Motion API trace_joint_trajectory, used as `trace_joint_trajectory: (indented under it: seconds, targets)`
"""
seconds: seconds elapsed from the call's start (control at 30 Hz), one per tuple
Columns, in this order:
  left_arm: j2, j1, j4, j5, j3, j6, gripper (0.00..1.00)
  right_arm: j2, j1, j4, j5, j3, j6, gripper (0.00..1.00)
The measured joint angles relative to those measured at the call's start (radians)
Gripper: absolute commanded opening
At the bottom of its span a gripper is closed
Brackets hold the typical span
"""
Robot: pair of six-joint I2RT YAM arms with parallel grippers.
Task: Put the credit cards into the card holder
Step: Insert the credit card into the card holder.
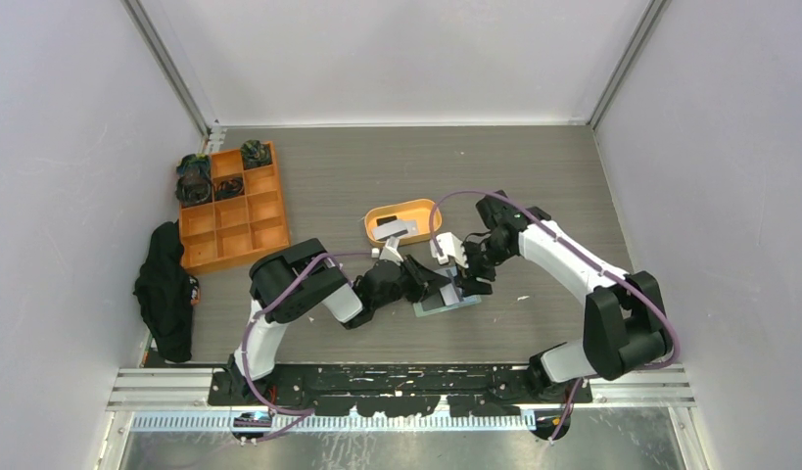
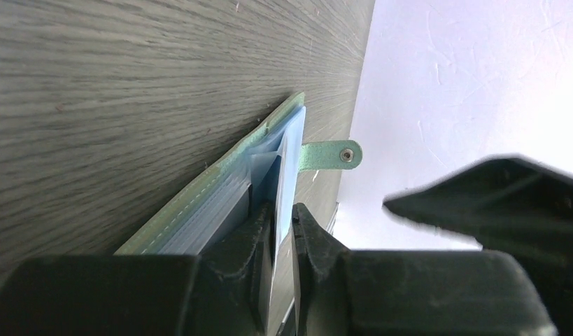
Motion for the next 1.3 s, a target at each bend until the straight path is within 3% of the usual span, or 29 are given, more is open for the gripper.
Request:
trace_joint_trajectory:
  seconds: [0.13,0.27,0.63,0.9,1.3]
  targets:
    - [0.0,0.0,-0.003,0.007,0.002,0.002,0.18,-0.002,0.085,0.016,-0.034,0.0,0.039,0.28]
    - [0.0,0.0,-0.003,0.008,0.002,0.002,0.18,-0.002,0.196,0.066,-0.026,-0.002,0.087,0.2]
    - [0.002,0.007,0.003,0.022,0.002,0.0,0.2,0.04,0.34,0.241,0.107,-0.093,0.133,0.15]
    - [0.013,0.014,0.028,0.05,0.002,-0.008,0.22,0.05,0.37,0.355,0.184,-0.135,0.108,0.14]
    - [0.018,0.027,0.043,0.061,0.002,-0.024,0.25,0.062,0.358,0.361,0.261,-0.15,0.077,0.13]
